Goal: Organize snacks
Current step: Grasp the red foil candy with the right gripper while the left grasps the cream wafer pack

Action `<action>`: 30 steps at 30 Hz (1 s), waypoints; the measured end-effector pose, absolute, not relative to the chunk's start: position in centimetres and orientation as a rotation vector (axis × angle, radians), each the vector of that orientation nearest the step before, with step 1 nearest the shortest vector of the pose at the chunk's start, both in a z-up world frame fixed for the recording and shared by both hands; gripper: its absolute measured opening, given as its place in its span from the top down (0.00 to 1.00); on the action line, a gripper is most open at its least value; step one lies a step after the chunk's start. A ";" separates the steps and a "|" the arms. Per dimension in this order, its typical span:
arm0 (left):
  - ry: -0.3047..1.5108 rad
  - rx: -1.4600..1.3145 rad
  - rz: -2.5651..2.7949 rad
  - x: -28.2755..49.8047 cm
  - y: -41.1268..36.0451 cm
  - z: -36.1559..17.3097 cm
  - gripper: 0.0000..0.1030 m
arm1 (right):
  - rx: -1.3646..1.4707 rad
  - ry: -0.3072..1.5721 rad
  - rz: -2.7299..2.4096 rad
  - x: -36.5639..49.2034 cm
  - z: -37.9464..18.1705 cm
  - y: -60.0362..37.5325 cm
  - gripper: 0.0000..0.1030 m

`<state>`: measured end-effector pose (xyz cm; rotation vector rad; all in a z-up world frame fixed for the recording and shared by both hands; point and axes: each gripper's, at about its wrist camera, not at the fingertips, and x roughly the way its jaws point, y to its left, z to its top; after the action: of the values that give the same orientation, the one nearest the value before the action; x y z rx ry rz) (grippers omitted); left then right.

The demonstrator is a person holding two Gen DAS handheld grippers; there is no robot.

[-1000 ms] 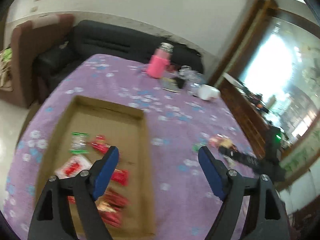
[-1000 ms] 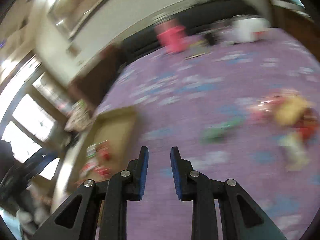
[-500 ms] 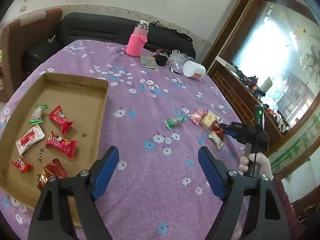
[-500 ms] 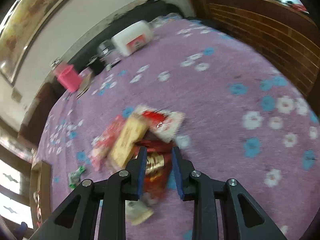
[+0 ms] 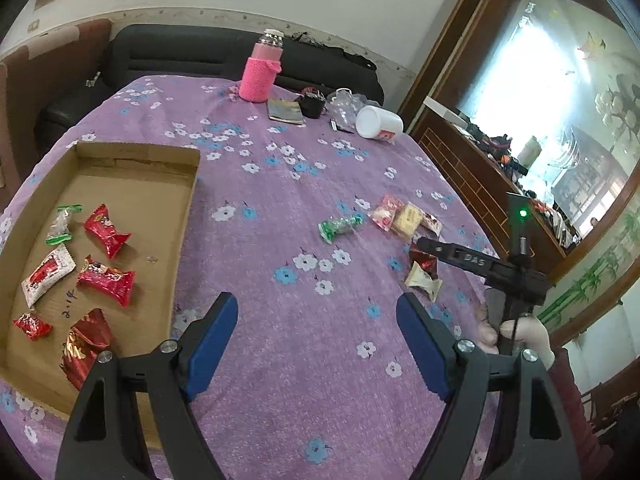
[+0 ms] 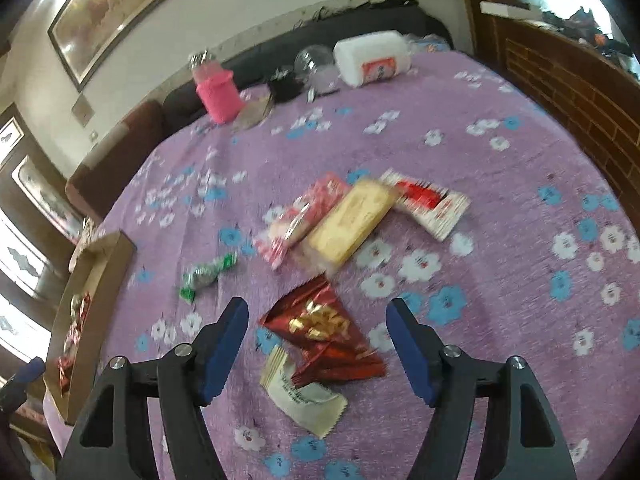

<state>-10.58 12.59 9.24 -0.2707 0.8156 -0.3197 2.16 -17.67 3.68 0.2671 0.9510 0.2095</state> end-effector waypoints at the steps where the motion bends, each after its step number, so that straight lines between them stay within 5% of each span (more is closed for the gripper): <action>1: 0.817 -0.261 -0.327 -10.6 12.3 9.2 0.22 | 0.244 0.954 0.202 2.1 3.4 -17.3 0.29; 2: 0.820 -0.250 -0.334 -10.6 12.1 9.2 0.22 | 0.225 0.954 0.200 1.9 3.1 -17.3 0.34; 3: 0.823 -0.234 -0.342 -10.5 11.6 9.2 0.22 | 0.202 0.964 0.193 1.9 2.8 -16.9 0.55; 4: 0.825 -0.218 -0.353 -10.4 11.1 9.2 0.22 | 0.180 0.963 0.184 1.7 2.5 -16.6 0.60; 13: 0.883 -0.078 -0.474 -6.8 2.3 7.6 0.22 | 0.475 0.805 0.174 -0.8 3.4 -22.3 0.73; 26: 0.982 0.209 -0.594 -0.4 -11.5 0.9 0.23 | 0.625 0.747 0.186 -1.6 4.4 -25.6 0.73; 29: 0.919 0.286 -0.560 -1.5 -11.9 1.0 0.58 | 0.634 0.746 0.186 -1.6 4.4 -25.8 0.73; 30: 0.918 0.284 -0.568 -1.6 -11.8 1.1 0.62 | 0.633 0.744 0.186 -1.8 4.4 -25.8 0.73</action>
<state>-1.63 -11.77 1.08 0.2841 0.9180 -0.5683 -1.78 -25.83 4.43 0.6335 0.7442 0.1862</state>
